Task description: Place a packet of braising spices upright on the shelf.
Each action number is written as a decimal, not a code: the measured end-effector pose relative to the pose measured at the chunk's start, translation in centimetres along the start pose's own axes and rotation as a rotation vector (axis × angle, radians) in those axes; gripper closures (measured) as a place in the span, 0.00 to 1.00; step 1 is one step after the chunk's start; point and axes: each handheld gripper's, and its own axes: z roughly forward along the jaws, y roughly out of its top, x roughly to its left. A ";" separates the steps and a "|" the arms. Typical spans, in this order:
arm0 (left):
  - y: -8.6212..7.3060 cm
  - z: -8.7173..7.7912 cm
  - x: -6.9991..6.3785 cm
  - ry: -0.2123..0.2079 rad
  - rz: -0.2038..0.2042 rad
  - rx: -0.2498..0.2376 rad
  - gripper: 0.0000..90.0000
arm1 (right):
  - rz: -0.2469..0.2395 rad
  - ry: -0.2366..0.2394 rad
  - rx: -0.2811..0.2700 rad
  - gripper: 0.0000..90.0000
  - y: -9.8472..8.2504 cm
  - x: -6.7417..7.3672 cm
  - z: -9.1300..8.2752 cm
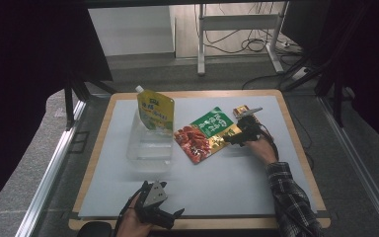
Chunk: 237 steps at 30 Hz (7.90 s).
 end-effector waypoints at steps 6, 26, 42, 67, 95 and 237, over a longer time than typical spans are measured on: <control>0.0 0.0 0.0 -0.001 0.002 0.004 0.00 | 0.053 0.036 -0.029 0.06 0.1 -0.1 -0.5; 0.0 0.1 -0.1 0.000 0.005 0.009 0.00 | 0.102 0.141 -0.005 0.13 0.7 1.2 -0.8; 0.0 0.2 -0.1 -0.001 0.009 0.011 0.00 | 0.116 -0.052 -0.013 0.99 0.7 1.7 -1.6; 0.0 -0.1 0.3 0.016 -0.016 -0.014 0.00 | 0.073 0.007 -0.119 0.99 3.5 3.6 -5.9; 0.0 -0.1 0.2 0.020 -0.013 -0.013 0.00 | -0.082 0.034 -0.178 0.99 9.5 8.8 -10.4; 0.0 -0.3 0.4 0.007 -0.034 -0.036 0.00 | -0.281 0.242 -0.165 0.99 19.2 20.6 -2.9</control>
